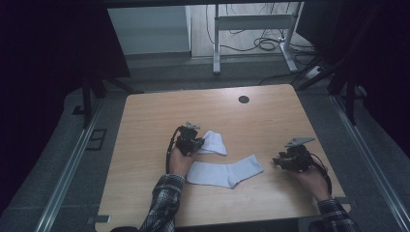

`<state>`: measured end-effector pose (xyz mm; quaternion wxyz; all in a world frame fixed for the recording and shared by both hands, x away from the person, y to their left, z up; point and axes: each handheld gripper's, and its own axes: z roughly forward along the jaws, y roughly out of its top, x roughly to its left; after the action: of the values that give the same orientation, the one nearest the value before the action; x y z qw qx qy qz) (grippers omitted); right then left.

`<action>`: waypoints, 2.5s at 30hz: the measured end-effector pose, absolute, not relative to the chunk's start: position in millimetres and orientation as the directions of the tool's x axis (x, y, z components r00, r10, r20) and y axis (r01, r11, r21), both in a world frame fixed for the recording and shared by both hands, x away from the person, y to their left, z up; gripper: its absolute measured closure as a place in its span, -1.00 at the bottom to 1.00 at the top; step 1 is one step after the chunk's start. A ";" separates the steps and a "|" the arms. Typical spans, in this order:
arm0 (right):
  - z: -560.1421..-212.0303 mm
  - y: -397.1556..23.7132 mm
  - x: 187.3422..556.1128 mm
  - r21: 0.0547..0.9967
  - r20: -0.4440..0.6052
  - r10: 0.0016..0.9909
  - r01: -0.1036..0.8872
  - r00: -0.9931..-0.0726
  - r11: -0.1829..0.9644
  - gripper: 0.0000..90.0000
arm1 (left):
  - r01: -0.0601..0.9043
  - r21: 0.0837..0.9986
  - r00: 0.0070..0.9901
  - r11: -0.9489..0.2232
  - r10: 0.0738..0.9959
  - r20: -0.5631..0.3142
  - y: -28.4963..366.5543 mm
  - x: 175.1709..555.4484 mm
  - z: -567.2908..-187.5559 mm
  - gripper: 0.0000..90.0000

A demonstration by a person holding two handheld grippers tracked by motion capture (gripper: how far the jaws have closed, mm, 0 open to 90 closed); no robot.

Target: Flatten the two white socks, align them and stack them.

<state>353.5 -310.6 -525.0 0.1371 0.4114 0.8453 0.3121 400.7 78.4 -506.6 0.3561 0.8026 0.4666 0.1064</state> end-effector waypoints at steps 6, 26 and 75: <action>-525.5 -310.7 352.9 0.642 0.030 0.782 0.611 -0.623 0.462 0.22 | 0.613 0.723 0.596 -0.318 0.788 -0.158 54.2 404.2 -471.3 0.90; -526.5 -311.8 353.0 0.652 0.032 0.777 0.602 -0.629 0.461 0.20 | 0.469 0.788 0.635 -0.399 0.773 0.014 44.3 385.3 -398.2 0.90; -513.2 -300.4 365.8 0.658 0.078 0.791 0.627 -0.607 0.417 0.06 | 0.655 0.715 0.366 -0.246 0.931 -0.015 158.2 382.3 -523.2 0.02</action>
<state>365.8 -300.4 -513.2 0.1229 0.4257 0.8327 0.3321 382.3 158.2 -523.2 0.3244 0.7600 0.5215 0.2124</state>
